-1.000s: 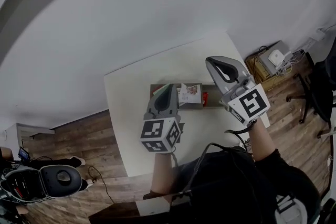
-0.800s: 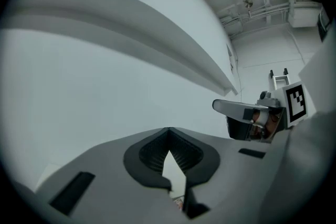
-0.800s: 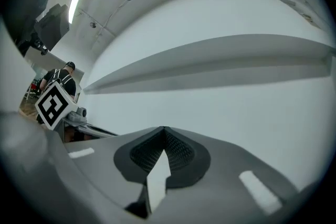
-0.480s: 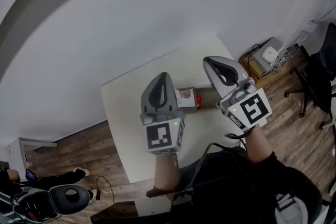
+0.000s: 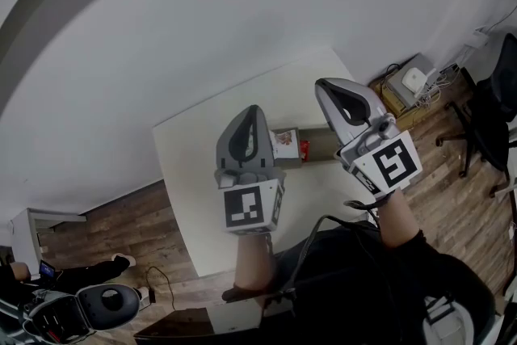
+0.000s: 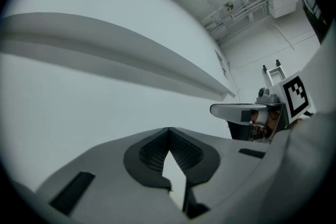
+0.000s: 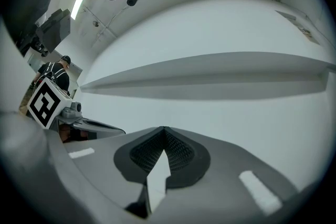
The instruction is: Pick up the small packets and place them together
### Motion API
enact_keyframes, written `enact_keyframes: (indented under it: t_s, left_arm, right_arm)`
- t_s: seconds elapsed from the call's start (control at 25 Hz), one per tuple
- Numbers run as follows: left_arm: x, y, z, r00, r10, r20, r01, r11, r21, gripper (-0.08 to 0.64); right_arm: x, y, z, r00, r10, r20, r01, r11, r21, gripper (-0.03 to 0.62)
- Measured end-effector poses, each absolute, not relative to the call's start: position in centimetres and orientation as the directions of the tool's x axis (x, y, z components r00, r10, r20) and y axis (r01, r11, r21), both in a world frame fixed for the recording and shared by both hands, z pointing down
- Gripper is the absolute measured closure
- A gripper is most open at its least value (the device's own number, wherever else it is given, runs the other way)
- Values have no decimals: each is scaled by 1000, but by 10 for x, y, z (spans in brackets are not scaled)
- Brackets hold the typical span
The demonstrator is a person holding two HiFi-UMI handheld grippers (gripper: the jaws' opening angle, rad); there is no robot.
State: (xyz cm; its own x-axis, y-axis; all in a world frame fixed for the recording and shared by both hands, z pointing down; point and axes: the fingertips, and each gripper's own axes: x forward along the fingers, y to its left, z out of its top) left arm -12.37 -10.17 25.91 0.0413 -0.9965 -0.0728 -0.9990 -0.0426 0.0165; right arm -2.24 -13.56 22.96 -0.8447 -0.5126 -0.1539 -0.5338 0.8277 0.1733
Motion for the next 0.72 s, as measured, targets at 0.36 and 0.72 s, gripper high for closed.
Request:
enact_keyframes:
  t_s: [0.36,0.72]
  left_arm:
    - [-128,-100,260,48,-996,-72,-999,-49,14,562]
    - [-130,-98,259,46,-996,-76,-999,-47,13,563]
  right_arm:
    - [-30,-132,231,-849,-508,-146,-528,827,194,592]
    - [-31,-130,230,-846,-512,-150,-533,826,185,592]
